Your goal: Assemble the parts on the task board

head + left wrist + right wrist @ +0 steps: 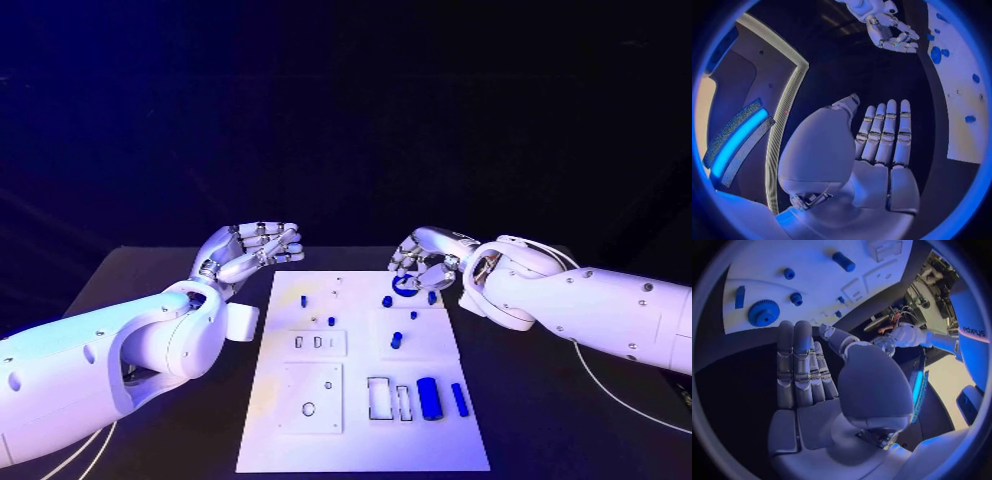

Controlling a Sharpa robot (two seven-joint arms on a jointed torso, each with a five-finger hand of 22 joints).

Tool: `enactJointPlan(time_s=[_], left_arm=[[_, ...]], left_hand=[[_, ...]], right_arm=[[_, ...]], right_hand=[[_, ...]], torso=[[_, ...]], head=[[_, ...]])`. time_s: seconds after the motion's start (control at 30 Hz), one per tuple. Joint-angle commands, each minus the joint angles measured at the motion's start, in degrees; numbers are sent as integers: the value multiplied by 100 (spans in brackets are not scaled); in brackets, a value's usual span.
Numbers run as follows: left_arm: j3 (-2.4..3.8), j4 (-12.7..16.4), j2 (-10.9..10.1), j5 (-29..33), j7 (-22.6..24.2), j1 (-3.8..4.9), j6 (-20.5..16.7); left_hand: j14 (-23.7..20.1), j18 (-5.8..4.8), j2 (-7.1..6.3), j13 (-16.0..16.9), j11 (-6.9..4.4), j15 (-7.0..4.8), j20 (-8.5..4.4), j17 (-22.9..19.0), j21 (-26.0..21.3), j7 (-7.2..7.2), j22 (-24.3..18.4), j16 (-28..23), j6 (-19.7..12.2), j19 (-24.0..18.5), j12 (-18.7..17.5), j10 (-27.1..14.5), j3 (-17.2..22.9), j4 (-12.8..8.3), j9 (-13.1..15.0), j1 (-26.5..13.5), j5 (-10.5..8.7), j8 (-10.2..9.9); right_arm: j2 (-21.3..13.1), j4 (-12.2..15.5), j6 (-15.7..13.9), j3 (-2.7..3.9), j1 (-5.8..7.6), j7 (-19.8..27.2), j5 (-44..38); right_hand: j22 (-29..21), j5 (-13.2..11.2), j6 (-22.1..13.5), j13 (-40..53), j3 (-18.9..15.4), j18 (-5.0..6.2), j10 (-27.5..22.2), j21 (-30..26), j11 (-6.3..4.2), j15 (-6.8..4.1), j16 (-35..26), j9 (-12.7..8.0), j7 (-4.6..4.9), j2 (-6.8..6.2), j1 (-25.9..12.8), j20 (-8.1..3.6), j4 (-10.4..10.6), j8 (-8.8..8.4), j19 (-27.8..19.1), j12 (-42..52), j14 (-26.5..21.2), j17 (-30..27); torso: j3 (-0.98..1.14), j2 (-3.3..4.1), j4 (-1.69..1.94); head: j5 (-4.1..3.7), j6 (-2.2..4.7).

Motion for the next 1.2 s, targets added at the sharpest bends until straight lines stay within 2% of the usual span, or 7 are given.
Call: enactJointPlan(time_s=[0.03,0.13,0.27,0.33,0.6,0.83,1.2], left_arm=[[11,143,-67,36,-32,18,251],[15,217,-113,65,-50,24,267],[17,290,-150,89,-64,35,283],[18,311,-157,97,-69,38,289],[20,363,-182,120,-95,50,315],[21,381,-194,126,-115,67,294],[22,377,-198,127,-147,99,294]], left_hand=[[-42,73,-61,1,3,-7,-2,8,32,35,10,-1,29,47,-42,36,24,0,4,5,-26,4],[-49,72,-71,0,7,-5,-6,16,43,40,13,-1,22,64,-52,33,23,3,3,-7,-28,-1],[-53,72,-76,0,9,-4,-8,19,46,43,14,-2,19,70,-56,31,22,5,3,-14,-29,-2],[-56,71,-79,-1,10,-3,-9,22,49,44,14,-2,18,75,-59,31,20,6,3,-20,-30,-3],[-68,69,-91,-1,15,1,-12,29,56,52,15,-5,11,86,-69,27,15,12,2,-37,-32,-7],[-80,67,-98,-2,21,4,-14,36,59,60,15,-8,4,92,-79,22,11,16,2,-50,-33,-11],[-84,67,-100,-2,22,6,-14,39,61,63,15,-9,4,95,-82,21,12,15,2,-52,-32,-12]], right_arm=[[49,31,414,2,9,-563,-1222],[107,14,488,0,11,-647,-1381],[196,-39,550,-4,3,-722,-1525],[226,-59,564,-6,-2,-738,-1562],[348,-170,599,-13,-19,-822,-1691],[387,-208,697,-23,-70,-860,-1720],[449,-278,643,-27,-125,-894,-1724]], right_hand=[[951,-12,8,-5,63,-131,-180,763,39,31,504,54,22,-90,-29,18,82,-35,300,-16,53,445],[2125,-30,-13,-3,29,-291,-362,1672,63,64,1753,136,44,-153,-49,54,186,-55,683,-11,166,1607],[3039,-33,-39,27,-44,-424,-425,2354,79,81,2610,201,41,-154,-25,77,273,-76,1000,-8,246,2396],[3252,-33,-45,41,-72,-453,-434,2513,79,87,2814,225,40,-156,-10,83,301,-81,1065,-5,253,2571],[3864,9,-65,95,-98,-546,-404,2951,72,93,3360,294,29,-153,22,100,385,-97,1271,11,296,3058],[4041,13,-82,115,-91,-574,-384,3075,61,89,3512,317,6,-153,9,100,429,-106,1333,4,309,3188],[4100,59,-25,133,-28,-579,-359,3118,57,88,3577,358,6,-91,12,100,490,-76,1333,5,297,3214]], torso=[[-22,107,32],[-28,133,41],[-33,182,56],[-33,192,60],[-35,241,69],[-36,269,79],[-39,292,91]], head=[[-32,5],[-37,2],[-31,1],[-33,-1],[-37,-7],[-40,-58],[-18,-85]])
